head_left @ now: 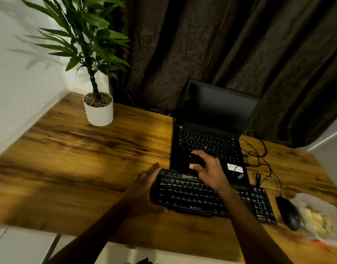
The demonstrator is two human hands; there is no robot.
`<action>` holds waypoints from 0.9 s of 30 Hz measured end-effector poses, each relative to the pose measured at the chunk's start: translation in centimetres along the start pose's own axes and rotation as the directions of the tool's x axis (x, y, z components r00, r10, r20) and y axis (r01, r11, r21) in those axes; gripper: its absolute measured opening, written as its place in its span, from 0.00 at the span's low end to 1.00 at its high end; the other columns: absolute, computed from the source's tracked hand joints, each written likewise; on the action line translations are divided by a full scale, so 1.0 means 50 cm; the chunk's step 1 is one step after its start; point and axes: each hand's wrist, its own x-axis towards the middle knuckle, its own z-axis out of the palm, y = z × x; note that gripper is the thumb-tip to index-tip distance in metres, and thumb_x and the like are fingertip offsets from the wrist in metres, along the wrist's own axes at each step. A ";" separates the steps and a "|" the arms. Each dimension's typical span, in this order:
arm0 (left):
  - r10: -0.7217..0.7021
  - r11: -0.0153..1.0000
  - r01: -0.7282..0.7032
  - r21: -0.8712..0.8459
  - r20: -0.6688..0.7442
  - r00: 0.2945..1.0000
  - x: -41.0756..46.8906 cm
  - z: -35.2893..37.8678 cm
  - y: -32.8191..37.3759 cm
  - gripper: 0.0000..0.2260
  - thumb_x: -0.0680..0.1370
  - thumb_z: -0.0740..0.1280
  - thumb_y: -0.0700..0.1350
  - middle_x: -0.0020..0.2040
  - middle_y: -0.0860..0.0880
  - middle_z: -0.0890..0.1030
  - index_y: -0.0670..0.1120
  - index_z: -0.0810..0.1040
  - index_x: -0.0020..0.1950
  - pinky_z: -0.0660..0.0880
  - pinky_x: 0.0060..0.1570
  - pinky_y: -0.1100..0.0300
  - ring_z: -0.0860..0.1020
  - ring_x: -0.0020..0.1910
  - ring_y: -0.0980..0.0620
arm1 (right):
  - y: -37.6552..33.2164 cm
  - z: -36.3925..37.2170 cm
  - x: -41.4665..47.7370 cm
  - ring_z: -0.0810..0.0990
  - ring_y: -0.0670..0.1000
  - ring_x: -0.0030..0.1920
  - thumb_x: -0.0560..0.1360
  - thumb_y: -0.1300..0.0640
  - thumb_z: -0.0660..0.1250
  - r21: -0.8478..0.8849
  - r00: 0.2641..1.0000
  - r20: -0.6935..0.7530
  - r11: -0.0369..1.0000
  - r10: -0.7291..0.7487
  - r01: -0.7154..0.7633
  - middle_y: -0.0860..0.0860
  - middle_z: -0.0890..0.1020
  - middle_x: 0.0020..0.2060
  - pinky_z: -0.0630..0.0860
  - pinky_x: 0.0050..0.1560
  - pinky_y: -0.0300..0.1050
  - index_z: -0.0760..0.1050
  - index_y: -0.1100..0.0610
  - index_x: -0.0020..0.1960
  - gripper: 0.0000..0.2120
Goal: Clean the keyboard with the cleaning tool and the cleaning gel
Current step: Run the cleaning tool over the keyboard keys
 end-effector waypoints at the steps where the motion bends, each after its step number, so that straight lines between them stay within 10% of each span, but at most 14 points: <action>1: -0.001 1.000 0.001 0.005 0.000 1.000 0.000 0.001 0.000 0.62 0.57 0.70 0.78 0.81 0.57 0.45 0.55 0.44 0.80 0.54 0.75 0.50 0.51 0.78 0.56 | -0.003 0.006 0.003 0.83 0.41 0.44 0.74 0.59 0.73 0.023 1.000 0.003 1.000 0.003 -0.004 0.49 0.84 0.49 0.81 0.45 0.35 0.75 0.49 0.64 0.19; 27: 0.006 1.000 -0.006 -0.026 -0.013 1.000 0.002 -0.002 0.002 0.64 0.55 0.70 0.80 0.81 0.57 0.47 0.53 0.46 0.81 0.53 0.75 0.54 0.52 0.78 0.57 | 0.074 -0.067 -0.042 0.79 0.43 0.39 0.75 0.59 0.71 -0.059 0.992 -0.045 0.991 0.116 -0.118 0.52 0.81 0.49 0.76 0.33 0.33 0.72 0.45 0.65 0.21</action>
